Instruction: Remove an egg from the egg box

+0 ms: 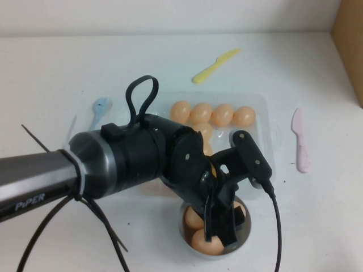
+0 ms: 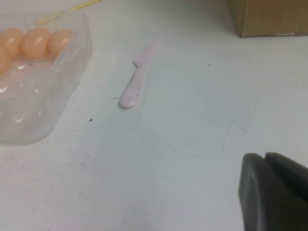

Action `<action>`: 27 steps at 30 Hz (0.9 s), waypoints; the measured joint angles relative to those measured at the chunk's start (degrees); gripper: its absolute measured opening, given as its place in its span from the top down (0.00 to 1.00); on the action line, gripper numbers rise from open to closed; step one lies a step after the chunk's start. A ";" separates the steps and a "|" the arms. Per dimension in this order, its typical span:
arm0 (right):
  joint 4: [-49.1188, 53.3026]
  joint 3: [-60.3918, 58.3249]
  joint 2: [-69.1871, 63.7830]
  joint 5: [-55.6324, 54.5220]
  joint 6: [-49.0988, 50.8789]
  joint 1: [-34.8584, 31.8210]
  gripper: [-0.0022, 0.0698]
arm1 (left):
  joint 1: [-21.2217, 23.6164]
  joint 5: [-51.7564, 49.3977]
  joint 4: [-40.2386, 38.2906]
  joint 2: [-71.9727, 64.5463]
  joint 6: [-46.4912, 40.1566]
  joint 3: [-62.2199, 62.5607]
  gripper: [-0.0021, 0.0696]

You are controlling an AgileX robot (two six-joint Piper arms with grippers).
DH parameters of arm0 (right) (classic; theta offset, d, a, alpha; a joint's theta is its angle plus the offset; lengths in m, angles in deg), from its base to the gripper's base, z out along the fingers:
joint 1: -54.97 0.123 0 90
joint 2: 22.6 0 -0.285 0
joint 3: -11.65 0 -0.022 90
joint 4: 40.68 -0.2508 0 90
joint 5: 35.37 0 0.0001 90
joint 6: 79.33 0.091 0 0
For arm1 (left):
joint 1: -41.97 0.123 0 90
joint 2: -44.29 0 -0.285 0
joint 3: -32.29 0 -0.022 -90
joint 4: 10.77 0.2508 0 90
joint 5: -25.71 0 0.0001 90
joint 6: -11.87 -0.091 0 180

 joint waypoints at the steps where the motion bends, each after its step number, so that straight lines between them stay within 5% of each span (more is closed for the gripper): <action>1: 0.00 0.00 0.00 0.00 0.00 0.00 0.99 | 0.10 0.18 0.00 0.00 0.00 0.00 0.49; 8: 0.00 0.00 0.00 0.00 0.00 0.00 0.99 | 1.56 1.32 -0.13 0.00 0.85 0.00 0.31; 15: 0.00 0.00 0.00 0.00 0.00 0.00 0.99 | 1.65 3.43 -0.13 2.43 2.21 -0.10 0.29; 18: 0.00 0.00 0.00 0.00 0.00 0.00 0.99 | 1.65 6.03 -0.13 6.58 2.72 -0.10 0.41; 23: 0.00 0.00 0.00 0.00 0.00 0.00 0.99 | 3.10 7.57 2.10 15.57 5.71 -0.38 0.83; 27: 0.00 0.00 0.00 0.00 0.00 0.00 0.99 | 4.67 12.18 5.89 24.22 9.46 -5.89 0.95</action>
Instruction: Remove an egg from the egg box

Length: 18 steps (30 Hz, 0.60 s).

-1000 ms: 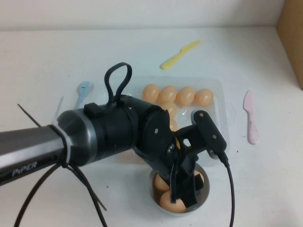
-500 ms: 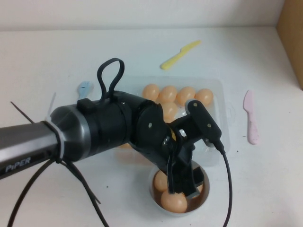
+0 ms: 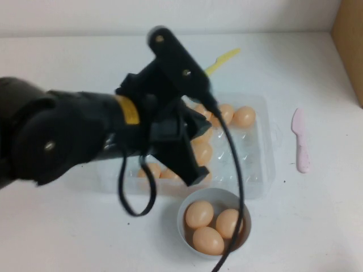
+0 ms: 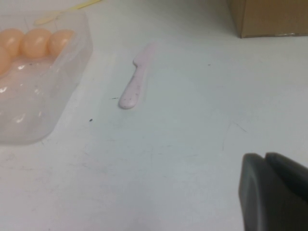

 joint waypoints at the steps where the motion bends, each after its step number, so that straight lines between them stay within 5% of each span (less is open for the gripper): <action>1: 0.00 0.00 0.00 0.00 0.00 0.00 0.99 | 0.25 2.13 0.32 2.62 0.39 -2.55 0.96; 9: 0.00 0.00 0.00 0.00 0.00 0.00 0.99 | 0.37 20.75 0.58 24.39 3.42 -24.10 0.97; 18: 0.00 0.00 0.00 0.00 0.00 0.00 0.99 | 0.37 17.73 0.58 39.71 3.88 -30.15 0.97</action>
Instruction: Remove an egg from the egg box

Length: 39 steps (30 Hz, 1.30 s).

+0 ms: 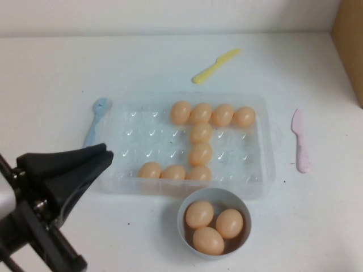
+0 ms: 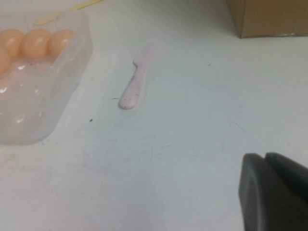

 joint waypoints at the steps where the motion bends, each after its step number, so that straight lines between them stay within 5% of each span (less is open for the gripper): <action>1: 0.00 0.00 0.00 0.00 0.00 0.00 0.99 | 0.00 -1.05 0.00 0.58 0.10 0.00 0.97; 15: 0.00 0.00 0.00 0.00 0.00 0.00 0.99 | 0.00 -18.24 0.38 2.11 0.10 -0.09 0.97; 23: 0.00 0.00 0.00 0.00 0.00 0.00 0.99 | 1.33 -6.57 3.41 2.97 11.15 -6.19 0.97; 29: 0.00 0.00 0.00 0.00 0.00 0.00 0.99 | 7.97 9.27 4.69 6.87 15.71 -18.47 0.97; 39: 0.00 0.00 0.00 0.00 0.00 0.00 0.99 | 22.55 12.26 4.69 24.00 17.11 -30.21 0.98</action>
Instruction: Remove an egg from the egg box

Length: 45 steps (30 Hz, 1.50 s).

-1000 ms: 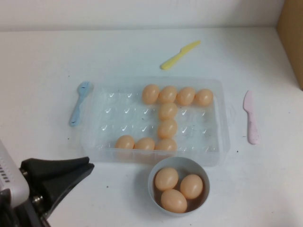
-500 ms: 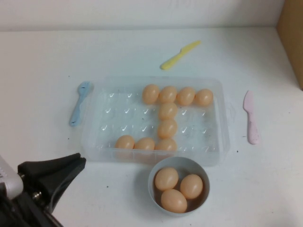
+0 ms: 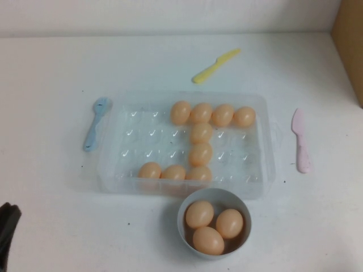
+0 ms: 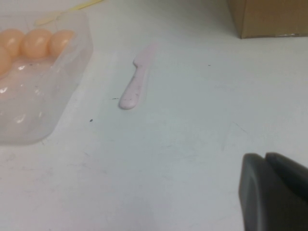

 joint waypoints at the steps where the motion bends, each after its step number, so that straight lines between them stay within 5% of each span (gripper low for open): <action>1: 0.00 0.00 0.00 0.00 0.00 0.00 0.99 | 2.11 0.00 0.00 1.96 0.09 -0.85 0.98; 9: 0.00 0.00 0.00 0.00 0.00 0.00 0.99 | 17.80 -1.00 0.36 12.94 0.09 -4.76 0.98; 13: 0.00 0.00 0.00 0.00 0.00 0.00 0.99 | 22.19 -5.18 0.45 13.39 0.13 -4.76 0.98; 27: 0.00 0.00 0.00 0.00 0.00 0.00 0.99 | 23.07 -23.62 0.83 13.39 0.22 -4.84 0.98; 45: 0.00 0.00 0.00 0.00 0.00 0.00 0.99 | 23.07 -24.72 0.83 13.39 0.36 -4.84 0.98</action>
